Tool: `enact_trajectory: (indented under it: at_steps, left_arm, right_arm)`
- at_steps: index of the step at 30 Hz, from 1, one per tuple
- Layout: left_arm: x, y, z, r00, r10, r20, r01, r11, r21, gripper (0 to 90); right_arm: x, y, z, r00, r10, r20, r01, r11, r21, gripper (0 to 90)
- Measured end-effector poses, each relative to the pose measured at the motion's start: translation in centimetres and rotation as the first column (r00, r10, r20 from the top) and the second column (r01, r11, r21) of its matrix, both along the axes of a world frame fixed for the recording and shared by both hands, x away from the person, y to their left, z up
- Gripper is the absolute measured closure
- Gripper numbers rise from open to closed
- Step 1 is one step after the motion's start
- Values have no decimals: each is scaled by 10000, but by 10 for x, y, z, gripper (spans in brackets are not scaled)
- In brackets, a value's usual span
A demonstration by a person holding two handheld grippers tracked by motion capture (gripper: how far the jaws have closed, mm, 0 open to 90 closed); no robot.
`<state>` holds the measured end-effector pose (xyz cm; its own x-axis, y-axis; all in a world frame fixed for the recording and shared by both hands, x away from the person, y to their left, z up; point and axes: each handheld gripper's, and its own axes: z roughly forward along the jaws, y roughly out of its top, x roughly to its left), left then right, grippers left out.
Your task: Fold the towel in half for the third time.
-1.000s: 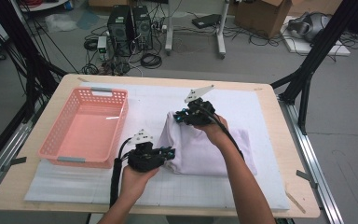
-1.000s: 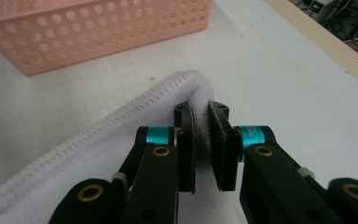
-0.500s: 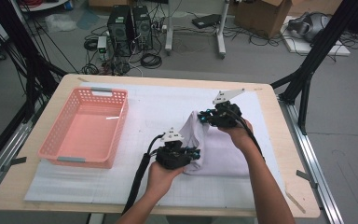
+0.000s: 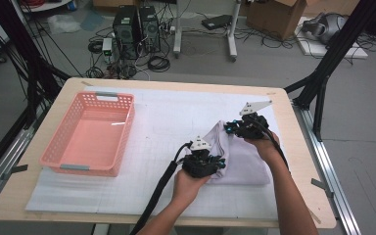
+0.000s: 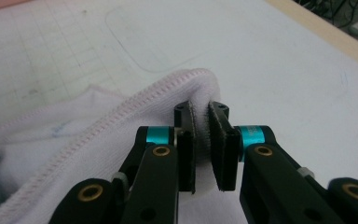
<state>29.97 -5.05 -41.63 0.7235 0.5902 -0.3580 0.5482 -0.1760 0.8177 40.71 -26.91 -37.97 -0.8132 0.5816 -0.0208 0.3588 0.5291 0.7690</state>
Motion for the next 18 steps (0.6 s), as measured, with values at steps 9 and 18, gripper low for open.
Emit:
enact_trajectory:
  at_steps: [9,18]
  left_arm:
    - [-5,25,10,9951,183,967,-173,9998,-112,415]
    - [-8,63,2,9899,594,1288,-570,9981,-224,390]
  right_arm:
    - [-3,-15,-7,10000,-2,79,2,10000,-24,823]
    - [-5,-30,-12,9995,-125,277,133,9994,-309,823]
